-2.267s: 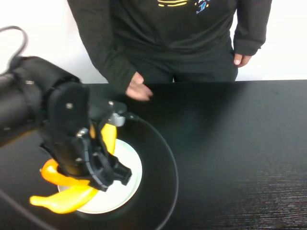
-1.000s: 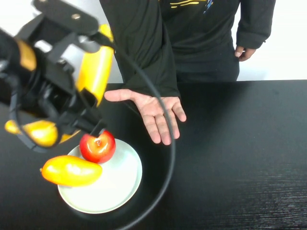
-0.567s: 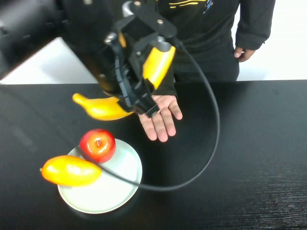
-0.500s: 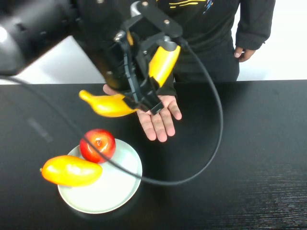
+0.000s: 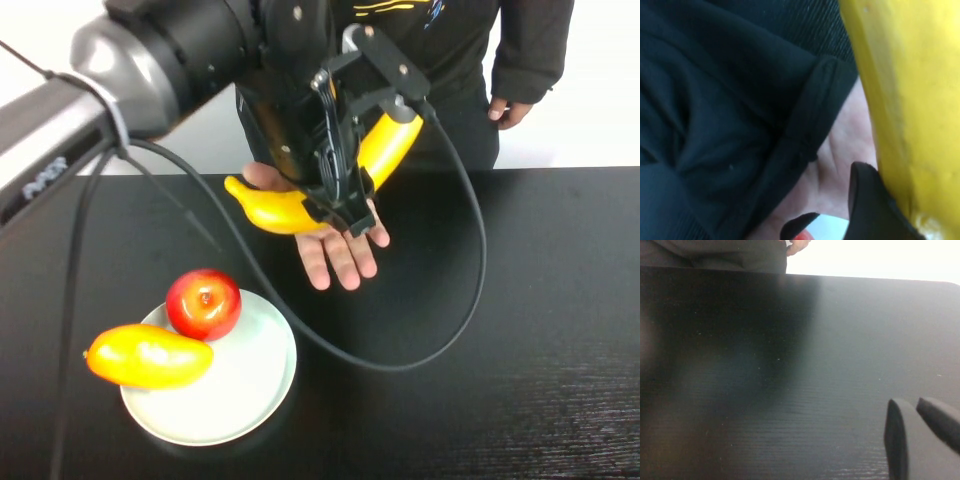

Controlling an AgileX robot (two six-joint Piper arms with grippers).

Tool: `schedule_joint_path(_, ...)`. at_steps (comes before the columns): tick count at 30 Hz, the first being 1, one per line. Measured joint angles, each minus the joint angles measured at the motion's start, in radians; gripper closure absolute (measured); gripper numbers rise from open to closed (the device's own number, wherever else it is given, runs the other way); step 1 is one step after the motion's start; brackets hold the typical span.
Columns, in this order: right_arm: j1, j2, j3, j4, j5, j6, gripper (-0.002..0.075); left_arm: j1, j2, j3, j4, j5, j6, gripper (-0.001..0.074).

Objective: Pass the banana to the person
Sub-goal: Hand the grabbed banana to the person

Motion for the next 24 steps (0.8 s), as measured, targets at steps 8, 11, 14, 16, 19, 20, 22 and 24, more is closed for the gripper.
schedule_joint_path(8,0.0,0.0,0.0,0.0,0.0,0.0,0.0733,0.0,0.043,0.0,-0.009,-0.004,0.015,0.0459)
schedule_joint_path(11,0.0,0.0,0.0,0.0,0.0,0.0,0.0733,0.0,0.043,0.0,-0.011,-0.004,0.017,0.0459)
schedule_joint_path(14,0.0,0.0,0.0,0.0,0.0,0.0,0.0733,0.0,0.043,0.0,-0.011,-0.004,0.011,0.0452)
schedule_joint_path(16,0.0,0.0,0.0,0.0,0.0,0.0,0.0733,0.0,0.043,0.0,-0.011,-0.004,-0.019,0.0405)
schedule_joint_path(19,0.0,0.0,0.0,0.0,0.0,0.0,0.0733,0.0,0.043,0.0,-0.009,-0.004,-0.081,0.028)
schedule_joint_path(20,0.0,0.0,0.0,0.0,0.0,0.0,0.0733,0.0,0.043,0.0,-0.006,-0.004,-0.096,0.0252)
schedule_joint_path(22,0.0,0.0,0.0,0.0,0.0,0.0,0.0733,0.0,0.04,0.0,-0.002,-0.004,-0.111,0.0223)
schedule_joint_path(24,0.0,0.0,0.0,0.0,0.0,0.0,0.0733,0.0,0.029,0.0,0.001,-0.004,-0.124,0.0209)
